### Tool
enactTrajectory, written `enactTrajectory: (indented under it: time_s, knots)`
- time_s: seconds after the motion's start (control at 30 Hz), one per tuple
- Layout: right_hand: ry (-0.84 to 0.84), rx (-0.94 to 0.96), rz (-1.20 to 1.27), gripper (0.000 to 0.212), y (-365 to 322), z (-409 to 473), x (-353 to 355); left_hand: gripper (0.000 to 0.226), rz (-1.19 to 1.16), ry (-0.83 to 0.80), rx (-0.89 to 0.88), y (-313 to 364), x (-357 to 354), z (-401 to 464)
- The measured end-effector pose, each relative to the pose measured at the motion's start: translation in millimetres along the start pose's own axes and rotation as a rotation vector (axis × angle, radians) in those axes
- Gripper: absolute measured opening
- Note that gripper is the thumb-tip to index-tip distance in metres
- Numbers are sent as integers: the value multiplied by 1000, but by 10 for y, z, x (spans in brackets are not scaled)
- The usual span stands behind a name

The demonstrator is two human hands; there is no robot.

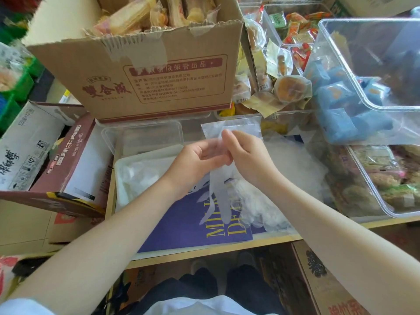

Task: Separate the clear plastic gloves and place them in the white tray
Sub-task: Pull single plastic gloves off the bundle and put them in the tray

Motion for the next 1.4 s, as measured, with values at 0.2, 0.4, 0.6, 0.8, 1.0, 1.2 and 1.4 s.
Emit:
enactTrajectory:
  time_s: [0.2, 0.4, 0.6, 0.8, 1.0, 1.2, 1.4]
  knots:
    - [-35, 177, -80, 71, -71, -103, 55, 32, -17, -22, 25, 24, 53, 17]
    - [49, 405, -412, 51, -124, -244, -9, 29, 68, 105, 64, -94, 201, 58]
    - [289, -52, 58, 30, 470, 41, 469, 30, -122, 193, 117, -146, 336, 48]
    - [-10, -211, 411, 6, 601, 130, 348, 28, -205, 202, 121, -87, 403, 46]
    - [-43, -133, 366, 21, 401, 209, 451, 20, -136, 158, 165, -41, 446, 14]
    - [-201, -118, 340, 17, 286, 267, 444, 16, -131, 85, 150, 63, 428, 68]
    - [-21, -129, 417, 20, 277, 327, 559, 18, -51, 75, 161, 14, 501, 70]
Point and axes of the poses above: each hand's wrist, its own z-axis towards the middle knuckle, its own x-axis out of the back of the hand, y = z × x, the point moved 9 cm from there along z, towards the middle knuckle, and after that the axes turned 15 degrees about -x, right-handed, at the moved point
